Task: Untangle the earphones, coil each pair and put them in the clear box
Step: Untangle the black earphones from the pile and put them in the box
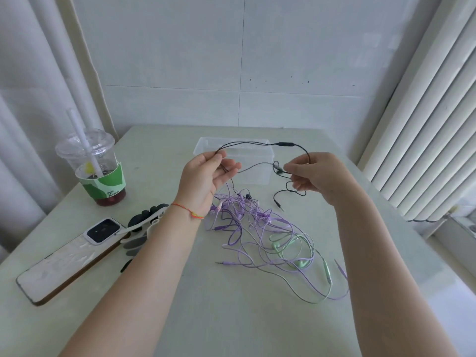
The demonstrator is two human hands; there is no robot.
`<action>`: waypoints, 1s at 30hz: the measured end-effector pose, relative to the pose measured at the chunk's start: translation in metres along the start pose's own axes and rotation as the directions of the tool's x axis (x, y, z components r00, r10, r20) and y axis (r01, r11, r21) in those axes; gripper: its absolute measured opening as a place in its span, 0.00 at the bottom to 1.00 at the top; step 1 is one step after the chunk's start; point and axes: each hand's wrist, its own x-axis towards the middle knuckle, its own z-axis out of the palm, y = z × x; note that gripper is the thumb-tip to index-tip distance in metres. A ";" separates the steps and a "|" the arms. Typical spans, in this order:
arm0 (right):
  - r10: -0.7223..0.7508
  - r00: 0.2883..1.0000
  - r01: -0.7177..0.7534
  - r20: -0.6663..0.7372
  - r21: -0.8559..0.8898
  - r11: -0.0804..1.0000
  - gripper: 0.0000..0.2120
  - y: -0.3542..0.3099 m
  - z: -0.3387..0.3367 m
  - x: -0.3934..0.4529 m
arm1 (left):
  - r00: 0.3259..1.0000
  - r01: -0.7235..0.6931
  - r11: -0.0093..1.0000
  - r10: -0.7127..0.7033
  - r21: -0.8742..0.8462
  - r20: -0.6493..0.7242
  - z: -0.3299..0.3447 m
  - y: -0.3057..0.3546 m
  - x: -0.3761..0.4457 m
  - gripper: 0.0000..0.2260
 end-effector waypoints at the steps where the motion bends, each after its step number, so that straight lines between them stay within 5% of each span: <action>1: -0.006 0.999 0.006 0.043 -0.003 1.000 0.04 0.001 0.001 0.001 | 0.999 0.023 0.998 -0.022 -0.054 0.028 0.000 0.000 0.000 0.07; 6: -0.006 0.984 0.060 0.177 -0.301 0.952 0.02 0.004 0.015 0.000 | 0.984 0.128 0.967 -0.095 -0.220 0.153 0.005 -0.001 -0.004 0.08; 9: 0.103 0.967 0.079 0.233 -0.658 0.748 0.05 0.010 0.026 -0.001 | 0.981 0.136 0.963 -0.099 -0.231 0.164 0.008 -0.002 -0.005 0.08; 11: 0.090 0.988 0.055 0.122 -0.842 0.537 0.05 0.016 0.028 0.002 | 0.988 0.106 0.973 -0.079 -0.206 0.136 0.007 -0.002 -0.004 0.08; 13: 0.014 0.997 -0.070 -0.071 -0.891 0.448 0.04 0.016 0.024 -0.001 | 0.996 0.041 0.992 -0.032 -0.120 0.080 0.004 -0.002 -0.001 0.07; 16: -0.133 0.925 -0.235 -0.357 -0.811 0.536 0.09 0.010 0.010 -0.004 | 0.996 -0.068 0.974 0.078 0.218 -0.040 0.001 -0.006 0.000 0.06; 20: -0.278 0.830 -0.187 -0.483 -0.711 0.678 0.12 0.006 0.000 -0.001 | 0.982 -0.104 0.765 0.178 0.636 -0.054 -0.003 -0.012 0.002 0.07; 25: -0.120 0.951 -0.159 -0.283 -0.787 0.595 0.21 0.003 0.006 -0.004 | 0.996 -0.087 0.756 0.082 0.649 0.038 0.001 -0.013 -0.002 0.05; 28: -0.181 0.977 0.039 -0.116 -0.731 0.681 0.20 -0.003 0.015 -0.003 | 0.994 -0.095 0.749 0.031 0.656 0.109 0.004 -0.012 -0.006 0.06; 30: -0.246 0.969 0.199 -0.014 -0.545 0.815 0.18 -0.012 0.024 -0.008 | 0.988 -0.093 0.759 -0.008 0.645 0.152 0.006 -0.012 -0.008 0.06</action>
